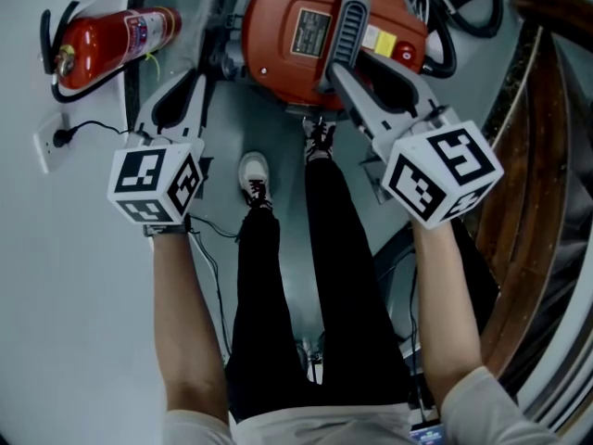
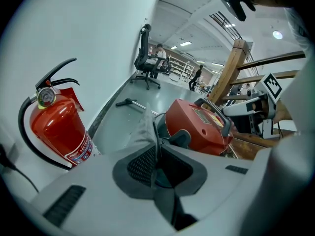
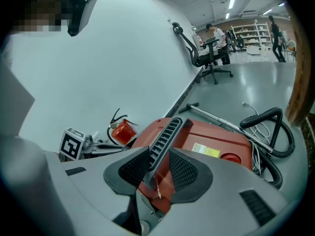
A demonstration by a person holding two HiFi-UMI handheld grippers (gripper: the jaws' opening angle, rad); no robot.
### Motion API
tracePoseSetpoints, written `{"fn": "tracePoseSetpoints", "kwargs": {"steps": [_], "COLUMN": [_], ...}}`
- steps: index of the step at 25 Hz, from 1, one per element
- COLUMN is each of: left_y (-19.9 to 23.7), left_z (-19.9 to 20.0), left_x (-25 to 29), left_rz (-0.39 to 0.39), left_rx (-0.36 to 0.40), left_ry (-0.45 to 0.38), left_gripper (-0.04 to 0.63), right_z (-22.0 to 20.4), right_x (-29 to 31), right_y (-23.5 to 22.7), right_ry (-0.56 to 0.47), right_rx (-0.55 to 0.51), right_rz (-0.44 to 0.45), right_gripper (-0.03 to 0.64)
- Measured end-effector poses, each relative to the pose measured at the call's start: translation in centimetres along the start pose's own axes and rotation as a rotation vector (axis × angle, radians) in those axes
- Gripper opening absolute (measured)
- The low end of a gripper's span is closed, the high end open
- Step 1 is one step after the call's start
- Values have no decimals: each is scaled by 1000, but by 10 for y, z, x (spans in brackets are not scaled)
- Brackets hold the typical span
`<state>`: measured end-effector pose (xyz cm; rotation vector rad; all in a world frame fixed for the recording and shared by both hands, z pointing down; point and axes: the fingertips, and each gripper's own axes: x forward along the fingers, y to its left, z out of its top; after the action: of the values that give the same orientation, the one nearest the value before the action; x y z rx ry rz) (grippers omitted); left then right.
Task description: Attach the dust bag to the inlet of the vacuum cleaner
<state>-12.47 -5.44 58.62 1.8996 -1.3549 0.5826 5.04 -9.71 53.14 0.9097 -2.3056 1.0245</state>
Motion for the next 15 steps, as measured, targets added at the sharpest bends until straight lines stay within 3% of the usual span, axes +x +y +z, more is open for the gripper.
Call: {"fn": "tracePoseSetpoints", "kwargs": {"steps": [15], "left_y": [-7], "left_z": [-1], "left_x": [2], "left_rz": [-27], "left_rx": [7], "left_ry": [7], "left_gripper": [32], "right_z": [0], "right_x": [0], "right_y": [0], "right_ry": [-7], "right_rx": [3], "right_rz": [3], "right_gripper": [129]}}
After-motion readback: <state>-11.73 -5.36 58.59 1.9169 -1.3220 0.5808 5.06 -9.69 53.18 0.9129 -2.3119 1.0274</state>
